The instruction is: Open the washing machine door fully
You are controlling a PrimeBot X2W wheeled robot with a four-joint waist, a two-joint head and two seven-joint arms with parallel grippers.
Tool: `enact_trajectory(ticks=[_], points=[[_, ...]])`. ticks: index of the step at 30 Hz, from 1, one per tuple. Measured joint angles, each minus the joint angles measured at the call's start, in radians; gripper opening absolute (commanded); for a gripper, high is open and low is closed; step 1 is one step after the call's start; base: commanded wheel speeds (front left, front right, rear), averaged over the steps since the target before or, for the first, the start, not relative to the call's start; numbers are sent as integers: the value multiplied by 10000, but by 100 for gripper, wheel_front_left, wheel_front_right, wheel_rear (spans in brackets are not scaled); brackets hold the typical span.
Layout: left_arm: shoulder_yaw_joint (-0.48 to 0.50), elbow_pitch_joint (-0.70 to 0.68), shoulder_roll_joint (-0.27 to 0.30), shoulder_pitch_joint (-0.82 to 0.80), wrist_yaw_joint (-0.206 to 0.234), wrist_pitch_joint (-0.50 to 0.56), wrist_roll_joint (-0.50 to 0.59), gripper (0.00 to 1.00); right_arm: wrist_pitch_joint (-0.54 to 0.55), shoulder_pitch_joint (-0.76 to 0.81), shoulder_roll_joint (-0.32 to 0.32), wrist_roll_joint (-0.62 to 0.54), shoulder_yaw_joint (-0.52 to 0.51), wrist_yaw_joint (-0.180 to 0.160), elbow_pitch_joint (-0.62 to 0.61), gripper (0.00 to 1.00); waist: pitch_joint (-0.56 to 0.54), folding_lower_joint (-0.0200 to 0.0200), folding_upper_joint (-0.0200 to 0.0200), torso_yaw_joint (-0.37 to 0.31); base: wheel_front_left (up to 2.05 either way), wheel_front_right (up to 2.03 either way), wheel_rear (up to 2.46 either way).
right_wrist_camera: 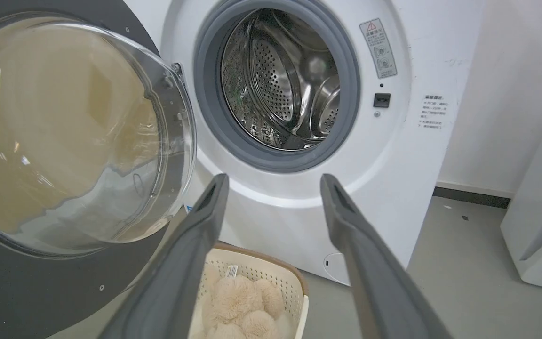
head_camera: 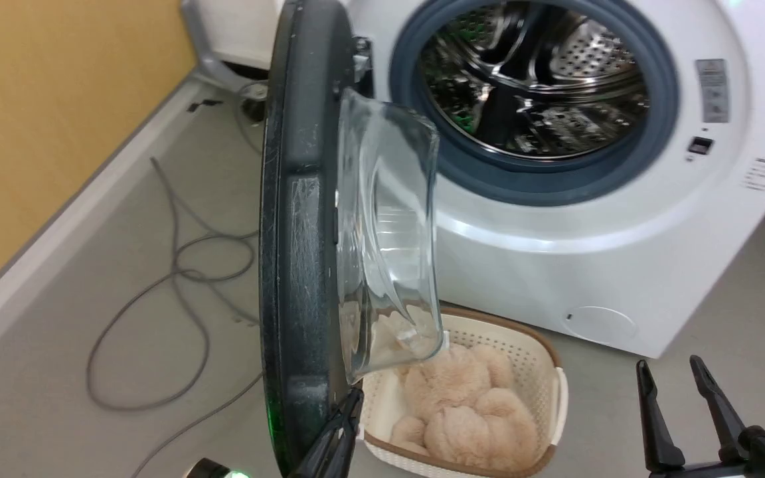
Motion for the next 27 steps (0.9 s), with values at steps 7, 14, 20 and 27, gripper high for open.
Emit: enact_trajectory(ticks=[7, 14, 20, 27], points=[[395, -115, 44, 207, 221, -2, -230, 0, 2, 3, 4, 10, -71, 0, -15, 100, 124, 0, 0, 634, 0, 0, 0], [1423, 151, 320, -8, 470, 0, -531, 0, 0, -21, 6, -40, 13, 0, -13, 100, 362, 0, 0, 1252, 0, 0, 0], [2579, 662, 495, -350, 826, -4, -951, 0, 2, -35, 6, -142, 109, 0, -8, 100, 630, 0, 0, 1327, 0, 0, 0], [4105, 1120, 236, -726, 848, -6, -1933, 0, 2, -156, 6, -224, 33, 0, 4, 100, 972, 0, 0, 1158, 0, 0, 0]])
